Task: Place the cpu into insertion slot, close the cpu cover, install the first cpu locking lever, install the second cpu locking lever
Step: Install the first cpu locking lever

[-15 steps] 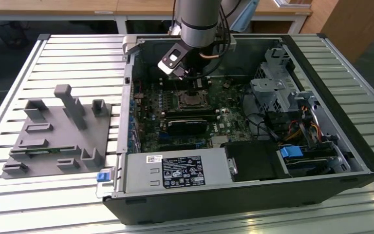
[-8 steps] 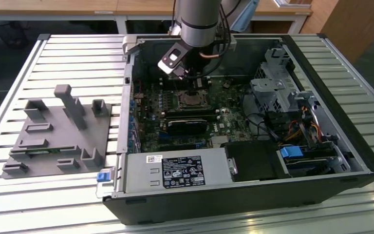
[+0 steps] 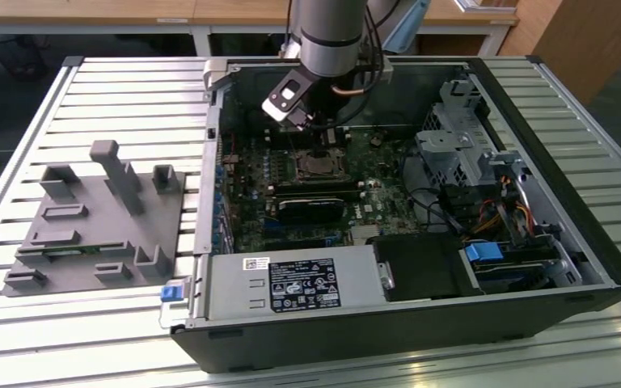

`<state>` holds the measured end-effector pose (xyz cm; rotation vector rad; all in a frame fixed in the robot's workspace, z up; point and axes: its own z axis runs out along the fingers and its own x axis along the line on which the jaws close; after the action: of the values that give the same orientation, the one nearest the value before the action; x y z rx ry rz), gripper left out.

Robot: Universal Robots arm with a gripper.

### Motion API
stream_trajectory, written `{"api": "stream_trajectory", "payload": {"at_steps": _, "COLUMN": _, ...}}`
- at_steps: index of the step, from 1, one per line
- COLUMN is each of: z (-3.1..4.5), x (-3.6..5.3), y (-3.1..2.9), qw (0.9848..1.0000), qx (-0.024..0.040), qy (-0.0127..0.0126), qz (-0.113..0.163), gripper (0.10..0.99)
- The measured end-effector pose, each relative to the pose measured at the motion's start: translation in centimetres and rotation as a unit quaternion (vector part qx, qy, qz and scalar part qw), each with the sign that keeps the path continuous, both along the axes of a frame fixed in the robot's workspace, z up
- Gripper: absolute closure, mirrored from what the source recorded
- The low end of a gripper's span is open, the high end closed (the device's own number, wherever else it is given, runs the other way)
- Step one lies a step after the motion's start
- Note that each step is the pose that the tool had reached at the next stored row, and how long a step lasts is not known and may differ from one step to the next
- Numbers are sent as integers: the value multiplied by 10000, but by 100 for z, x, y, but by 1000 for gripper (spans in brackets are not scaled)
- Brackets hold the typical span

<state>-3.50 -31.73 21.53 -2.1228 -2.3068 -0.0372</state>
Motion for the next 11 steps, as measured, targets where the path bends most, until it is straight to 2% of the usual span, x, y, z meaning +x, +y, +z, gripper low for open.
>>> {"api": "stream_trajectory", "payload": {"at_steps": 11, "z": 35, "x": 0, "y": 0, "qw": 10000, "qx": 1, "qy": 0, "qz": 0, "gripper": 980}}
